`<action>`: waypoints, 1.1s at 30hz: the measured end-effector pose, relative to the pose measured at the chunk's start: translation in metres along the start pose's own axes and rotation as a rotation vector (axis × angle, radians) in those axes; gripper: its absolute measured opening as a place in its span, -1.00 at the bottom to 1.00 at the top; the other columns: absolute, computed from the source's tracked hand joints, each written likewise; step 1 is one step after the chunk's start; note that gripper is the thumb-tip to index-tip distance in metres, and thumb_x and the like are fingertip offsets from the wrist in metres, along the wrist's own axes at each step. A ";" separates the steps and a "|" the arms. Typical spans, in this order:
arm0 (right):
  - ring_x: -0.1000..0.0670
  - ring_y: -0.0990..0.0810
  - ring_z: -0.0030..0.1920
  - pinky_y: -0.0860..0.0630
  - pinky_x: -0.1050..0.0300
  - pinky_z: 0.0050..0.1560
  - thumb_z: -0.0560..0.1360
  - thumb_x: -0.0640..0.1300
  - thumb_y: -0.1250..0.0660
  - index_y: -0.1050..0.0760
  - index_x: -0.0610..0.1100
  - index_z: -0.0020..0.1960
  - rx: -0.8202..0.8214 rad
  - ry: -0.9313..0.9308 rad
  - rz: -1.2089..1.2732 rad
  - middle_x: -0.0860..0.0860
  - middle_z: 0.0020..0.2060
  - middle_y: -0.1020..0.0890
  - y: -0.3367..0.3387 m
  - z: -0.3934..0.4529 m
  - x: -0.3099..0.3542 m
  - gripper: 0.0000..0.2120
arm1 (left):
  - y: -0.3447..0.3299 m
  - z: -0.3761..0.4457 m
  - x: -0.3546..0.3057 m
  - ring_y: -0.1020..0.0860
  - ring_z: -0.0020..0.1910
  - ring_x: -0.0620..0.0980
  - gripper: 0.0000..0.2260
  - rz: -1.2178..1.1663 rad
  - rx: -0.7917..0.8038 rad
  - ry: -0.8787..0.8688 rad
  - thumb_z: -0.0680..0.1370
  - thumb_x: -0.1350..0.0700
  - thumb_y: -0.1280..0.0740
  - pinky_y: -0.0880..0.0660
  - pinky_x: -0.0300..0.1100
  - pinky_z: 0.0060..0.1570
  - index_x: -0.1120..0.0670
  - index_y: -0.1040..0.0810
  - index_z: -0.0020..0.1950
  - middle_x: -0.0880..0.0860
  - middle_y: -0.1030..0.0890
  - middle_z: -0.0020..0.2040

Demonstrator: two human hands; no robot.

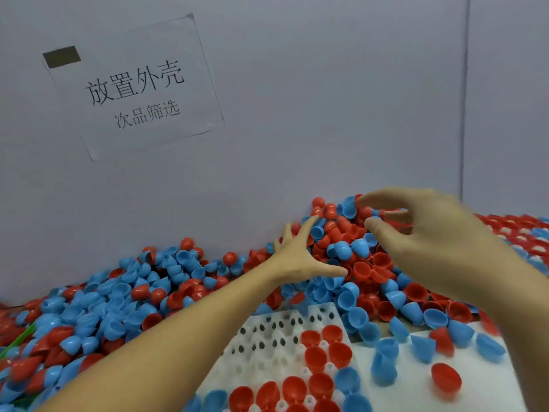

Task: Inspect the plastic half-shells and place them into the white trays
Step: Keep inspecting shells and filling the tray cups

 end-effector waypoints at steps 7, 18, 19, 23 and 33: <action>0.06 -0.35 0.39 -0.34 0.06 0.33 0.51 0.14 -0.37 -0.21 0.14 0.53 -0.013 -0.229 0.043 0.07 0.46 -0.33 -0.054 -0.002 -0.083 -0.36 | -0.043 0.042 -0.010 0.42 0.50 0.39 -0.03 0.060 0.047 0.106 0.37 -0.23 -0.54 0.04 0.44 0.45 -0.34 0.05 0.58 0.04 0.35 0.60; -0.20 -0.15 0.53 -0.19 -0.29 0.47 0.59 0.21 -0.17 -0.17 0.10 0.56 0.123 -0.391 -0.031 -0.02 0.54 -0.24 -0.130 0.027 -0.128 -0.42 | -0.043 0.050 -0.001 0.07 0.51 0.45 -0.32 0.051 -0.056 0.261 0.54 0.06 -0.38 -0.39 0.30 0.32 -0.28 -0.11 0.54 0.13 0.19 0.60; -0.21 -0.15 0.53 -0.17 -0.27 0.48 0.61 0.18 -0.15 -0.20 0.05 0.55 0.125 -0.381 -0.048 -0.03 0.53 -0.25 -0.136 0.027 -0.128 -0.45 | -0.040 0.049 0.000 -0.04 0.48 0.39 -0.39 0.058 -0.088 0.254 0.55 0.08 -0.35 -0.43 0.22 0.29 -0.27 -0.18 0.50 0.13 0.11 0.58; -0.16 -0.27 0.46 -0.24 -0.12 0.47 0.65 -0.01 -0.15 -0.27 -0.06 0.52 0.108 -0.306 0.039 -0.06 0.44 -0.36 -0.147 0.029 -0.111 -0.55 | -0.032 0.046 0.009 -0.13 0.46 0.33 -0.50 -0.032 -0.171 0.217 0.51 0.05 -0.37 -0.39 0.05 0.12 -0.28 -0.30 0.37 0.08 -0.04 0.53; 0.08 -0.40 0.38 -0.38 0.11 0.41 0.66 -0.21 -0.14 -0.34 -0.09 0.49 0.092 -0.164 0.303 0.00 0.43 -0.42 -0.143 0.035 -0.058 -0.59 | -0.007 0.028 0.021 -0.42 0.26 0.16 -0.55 -0.228 -0.267 0.108 0.49 0.09 -0.41 -0.50 0.07 0.25 -0.16 -0.43 0.34 0.03 -0.34 0.28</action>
Point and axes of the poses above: each hand's wrist, its own z-axis towards the middle knuckle, its own y-axis out of the back of the hand, x = y × z, the point moved 10 cm from there along z, towards the middle knuckle
